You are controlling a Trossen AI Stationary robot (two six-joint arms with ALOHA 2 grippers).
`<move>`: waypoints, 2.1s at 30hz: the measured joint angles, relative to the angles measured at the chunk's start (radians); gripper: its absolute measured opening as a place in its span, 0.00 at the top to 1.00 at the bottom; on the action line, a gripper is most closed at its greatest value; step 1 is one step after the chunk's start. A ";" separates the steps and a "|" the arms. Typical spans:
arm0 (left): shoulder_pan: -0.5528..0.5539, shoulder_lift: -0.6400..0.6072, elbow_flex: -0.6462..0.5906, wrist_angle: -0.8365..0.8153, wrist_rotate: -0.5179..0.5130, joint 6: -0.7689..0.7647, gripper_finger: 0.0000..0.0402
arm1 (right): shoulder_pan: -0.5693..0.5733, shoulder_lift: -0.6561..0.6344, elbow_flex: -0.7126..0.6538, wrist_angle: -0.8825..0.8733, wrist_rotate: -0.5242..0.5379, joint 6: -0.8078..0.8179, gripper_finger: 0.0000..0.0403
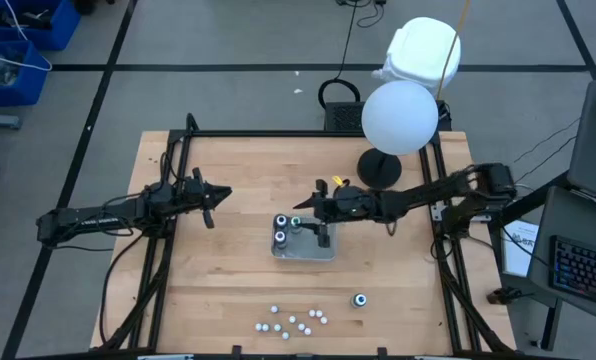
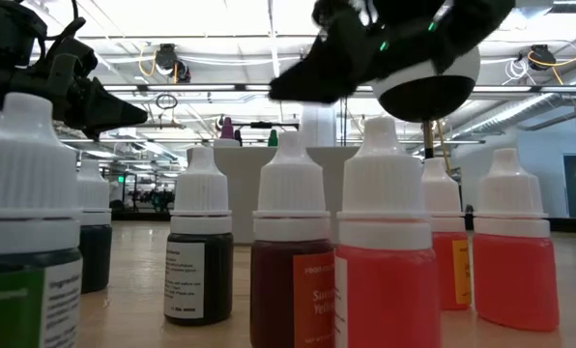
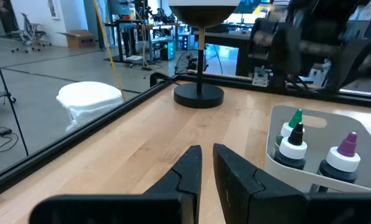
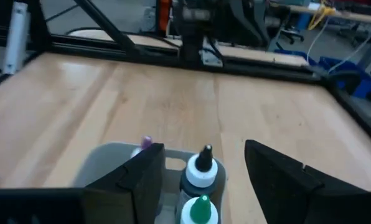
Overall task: Pick & Place food coloring
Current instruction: Put the large blue food coloring bottle into the gray bin
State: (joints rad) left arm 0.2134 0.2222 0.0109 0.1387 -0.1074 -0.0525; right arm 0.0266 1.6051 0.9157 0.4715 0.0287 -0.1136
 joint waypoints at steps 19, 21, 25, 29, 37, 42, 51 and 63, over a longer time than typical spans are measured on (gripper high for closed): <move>0.000 0.000 0.000 0.000 0.000 0.021 0.88 | 0.301 -0.599 -0.100 -0.547 -0.001 0.155 0.48; 0.000 0.000 0.000 0.000 0.000 0.018 0.88 | 0.338 -0.631 -0.151 -0.547 0.000 0.199 0.48; 0.000 0.000 0.000 0.000 0.000 0.014 0.88 | 0.419 -0.671 -0.264 -0.466 -0.027 0.235 0.48; 0.000 0.000 0.000 0.000 0.000 0.002 0.88 | 0.513 -0.684 -0.379 -0.277 -0.082 0.233 0.48; 0.000 0.000 0.000 0.000 0.000 -0.001 0.88 | 0.631 -0.681 -0.601 0.045 0.110 0.206 0.48; 0.000 0.000 0.000 0.000 0.000 -0.003 0.88 | 0.643 -0.681 -0.707 0.166 0.160 0.210 0.47; 0.000 0.000 0.000 0.000 0.000 -0.004 0.88 | 0.643 -0.671 -0.771 0.229 0.187 0.229 0.46; 0.000 0.000 0.000 0.000 0.000 -0.005 0.88 | 0.649 -0.560 -0.771 0.250 0.186 0.224 0.52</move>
State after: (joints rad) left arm 0.2135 0.2224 0.0109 0.1390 -0.1073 -0.0574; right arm 0.6752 1.0456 0.1444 0.7216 0.2143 0.1099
